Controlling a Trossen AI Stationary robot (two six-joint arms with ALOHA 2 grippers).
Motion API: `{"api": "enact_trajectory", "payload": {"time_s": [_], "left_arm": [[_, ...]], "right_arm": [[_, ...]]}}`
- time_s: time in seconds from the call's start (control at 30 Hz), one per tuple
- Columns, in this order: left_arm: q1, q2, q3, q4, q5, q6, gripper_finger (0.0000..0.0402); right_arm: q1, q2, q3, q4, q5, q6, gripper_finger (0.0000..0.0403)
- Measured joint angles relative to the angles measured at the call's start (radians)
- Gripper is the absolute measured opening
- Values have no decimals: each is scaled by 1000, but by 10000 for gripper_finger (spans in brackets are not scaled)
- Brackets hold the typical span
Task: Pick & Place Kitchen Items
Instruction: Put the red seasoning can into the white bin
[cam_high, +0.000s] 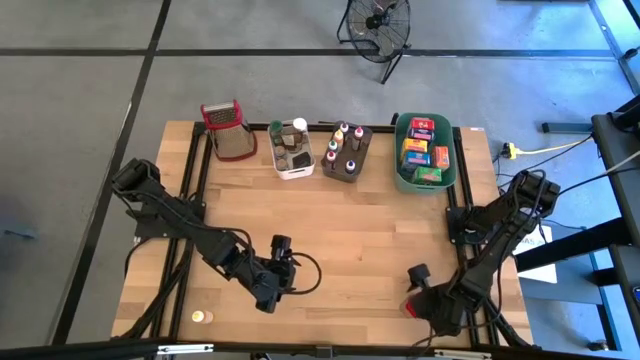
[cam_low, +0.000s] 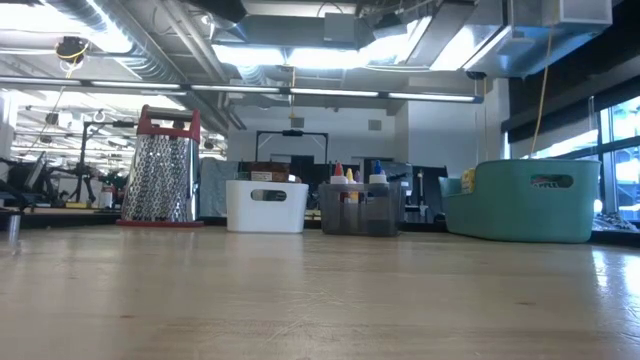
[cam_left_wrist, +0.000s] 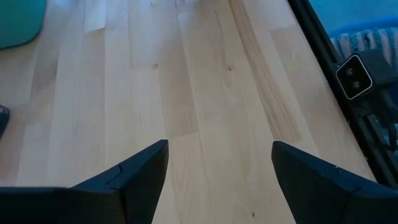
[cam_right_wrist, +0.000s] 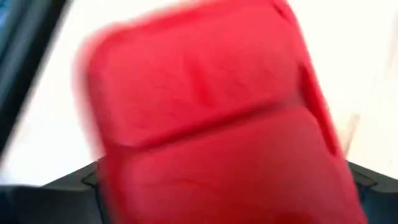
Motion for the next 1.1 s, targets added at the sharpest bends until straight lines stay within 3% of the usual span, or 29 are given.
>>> {"api": "enact_trajectory", "payload": {"time_s": [0.2,0.57,0.73,0.87,1.1], "left_arm": [[0,0,0,0,0,0,282],[0,0,0,0,0,0,281],[0,0,0,0,0,0,282],[0,0,0,0,0,0,283],[0,0,0,0,0,0,281]], "right_arm": [[-25,0,0,48,47,-47,351],[-75,0,0,161,36,-151,351],[-77,0,0,130,33,-93,351],[-77,-9,0,77,-29,-14,350],[-74,-85,0,36,-67,111,350]]}}
